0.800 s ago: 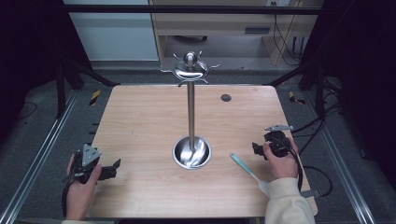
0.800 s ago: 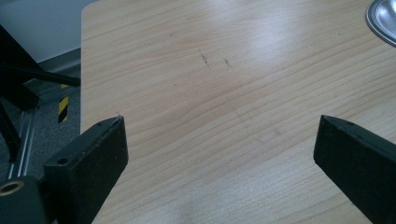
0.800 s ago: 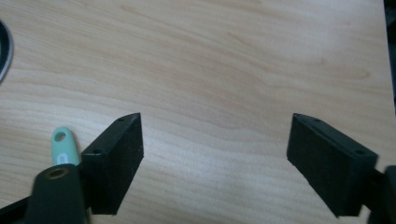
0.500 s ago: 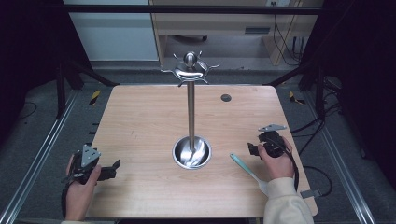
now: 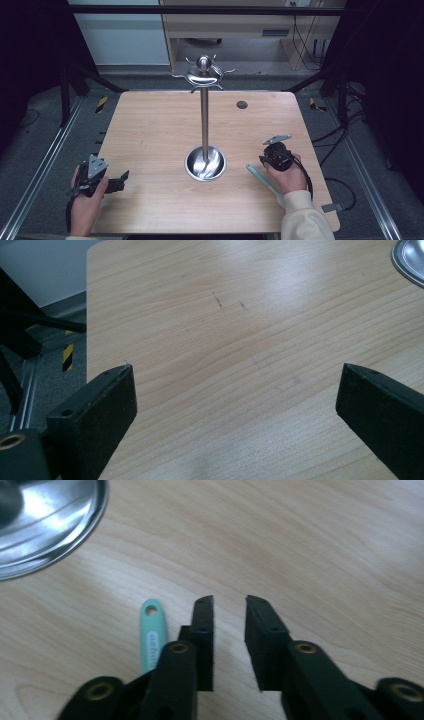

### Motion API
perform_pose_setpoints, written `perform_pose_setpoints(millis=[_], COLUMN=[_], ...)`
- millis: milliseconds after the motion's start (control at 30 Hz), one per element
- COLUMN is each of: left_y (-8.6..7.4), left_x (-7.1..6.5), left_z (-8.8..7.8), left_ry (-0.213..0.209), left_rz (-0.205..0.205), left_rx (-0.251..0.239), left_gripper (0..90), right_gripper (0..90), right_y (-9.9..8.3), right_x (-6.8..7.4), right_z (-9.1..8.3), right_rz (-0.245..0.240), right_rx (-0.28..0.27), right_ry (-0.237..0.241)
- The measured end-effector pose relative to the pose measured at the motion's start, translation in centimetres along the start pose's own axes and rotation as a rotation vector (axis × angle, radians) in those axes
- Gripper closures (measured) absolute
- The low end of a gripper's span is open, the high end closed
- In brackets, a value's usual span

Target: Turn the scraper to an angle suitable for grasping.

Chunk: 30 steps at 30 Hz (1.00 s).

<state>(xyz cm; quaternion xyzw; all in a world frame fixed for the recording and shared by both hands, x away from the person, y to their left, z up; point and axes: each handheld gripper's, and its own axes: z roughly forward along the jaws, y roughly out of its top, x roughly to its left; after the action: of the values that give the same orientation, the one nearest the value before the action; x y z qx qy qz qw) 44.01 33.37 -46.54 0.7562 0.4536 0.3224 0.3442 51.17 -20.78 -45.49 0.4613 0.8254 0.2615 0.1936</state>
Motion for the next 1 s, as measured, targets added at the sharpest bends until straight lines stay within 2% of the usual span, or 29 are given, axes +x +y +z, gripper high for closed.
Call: perform_pose_setpoints(millis=[167, 233, 333, 567, 900, 1000], left_y=[0.0, 0.0, 0.0, 0.0, 0.1, 0.1], left_x=[0.0, 0.0, 0.0, -0.1, -0.1, -0.1], left_z=[0.0, 0.0, 0.0, 0.1, 0.1, 0.1], left_ry=[0.0, 0.001, -0.001, -0.002, -0.005, -0.003], left_rz=[0.005, 0.006, 0.006, 0.007, 0.012, 0.016], left_rx=[0.002, 0.001, 0.003, 0.003, 0.005, 0.007], left_gripper=[2.7, 2.7, 2.7, 2.7, 2.7, 2.7], right_gripper=[90.0, 90.0, 90.0, 90.0, 90.0, 90.0], right_y=[0.0, 0.1, 0.2, 0.2, 0.0, -0.1], right_x=[0.7, 1.0, 1.6, 1.8, 1.9, 2.2], right_z=[0.5, 0.9, 1.3, 1.8, 2.1, 2.0], right_rz=[-0.022, -0.03, -0.046, -0.057, -0.062, -0.068], right_rx=[0.026, 0.037, 0.063, 0.1, 0.126, 0.126], right_ry=[0.049, 0.078, 0.089, 0.094, 0.109, 0.151])
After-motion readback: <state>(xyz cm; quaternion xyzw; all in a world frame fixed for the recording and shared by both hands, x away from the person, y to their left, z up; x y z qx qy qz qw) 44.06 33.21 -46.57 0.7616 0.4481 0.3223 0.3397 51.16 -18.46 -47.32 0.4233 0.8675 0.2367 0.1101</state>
